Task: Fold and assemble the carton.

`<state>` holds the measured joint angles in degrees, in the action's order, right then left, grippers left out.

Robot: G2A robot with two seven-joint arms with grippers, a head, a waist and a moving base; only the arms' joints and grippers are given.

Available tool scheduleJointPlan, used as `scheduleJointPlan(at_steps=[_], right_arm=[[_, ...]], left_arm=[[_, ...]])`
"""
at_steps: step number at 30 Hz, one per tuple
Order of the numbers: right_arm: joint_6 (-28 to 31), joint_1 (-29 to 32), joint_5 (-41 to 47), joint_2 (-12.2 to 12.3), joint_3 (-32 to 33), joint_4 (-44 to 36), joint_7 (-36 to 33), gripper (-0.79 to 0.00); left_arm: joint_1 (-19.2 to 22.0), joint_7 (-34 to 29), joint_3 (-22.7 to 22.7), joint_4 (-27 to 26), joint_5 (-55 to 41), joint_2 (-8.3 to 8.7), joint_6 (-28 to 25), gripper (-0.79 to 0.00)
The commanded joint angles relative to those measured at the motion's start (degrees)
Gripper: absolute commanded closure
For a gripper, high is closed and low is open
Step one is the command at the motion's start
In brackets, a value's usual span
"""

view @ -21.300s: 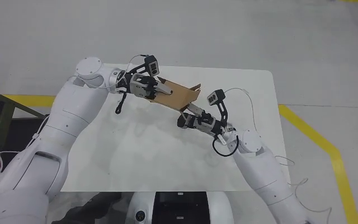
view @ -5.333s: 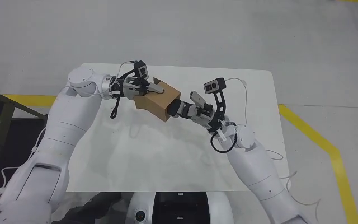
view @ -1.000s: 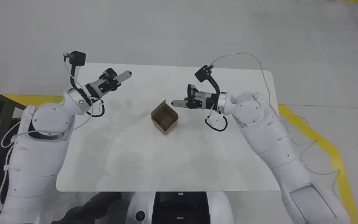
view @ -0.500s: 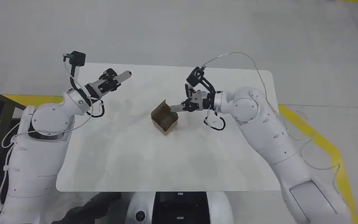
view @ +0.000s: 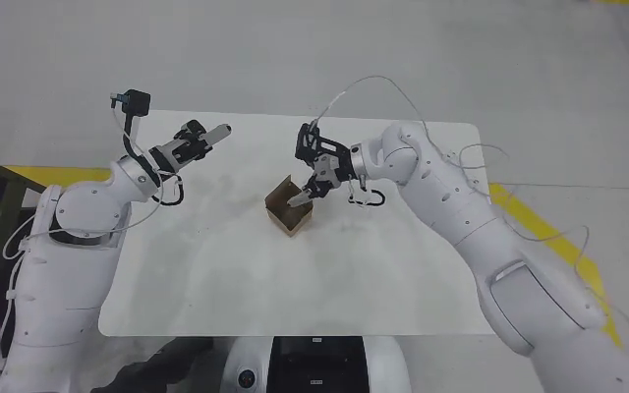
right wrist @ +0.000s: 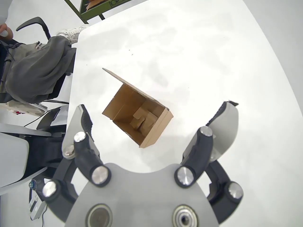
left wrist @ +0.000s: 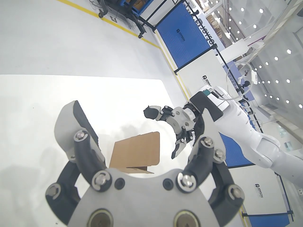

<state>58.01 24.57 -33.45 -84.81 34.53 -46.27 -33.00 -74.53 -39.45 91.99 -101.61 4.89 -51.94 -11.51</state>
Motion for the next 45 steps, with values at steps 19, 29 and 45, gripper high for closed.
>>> scheduleJointPlan(at_steps=[19, 29, 45], right_arm=[[0.0, -5.1, 1.0, -3.6, -12.2, 8.5, 9.6, 0.000], [0.0, -5.9, 8.4, -1.5, -14.9, 7.6, 10.0, 0.000], [-1.3, 2.8, 38.4, 3.9, -4.6, 6.8, 8.1, 0.000]], left_arm=[[0.0, 0.0, 0.0, 0.0, 0.0, 0.00, 0.0, -0.785], [0.0, 0.0, 0.0, 0.0, 0.0, 0.00, 0.0, -0.785], [0.0, 0.0, 0.0, 0.0, 0.0, 0.00, 0.0, -0.785]])
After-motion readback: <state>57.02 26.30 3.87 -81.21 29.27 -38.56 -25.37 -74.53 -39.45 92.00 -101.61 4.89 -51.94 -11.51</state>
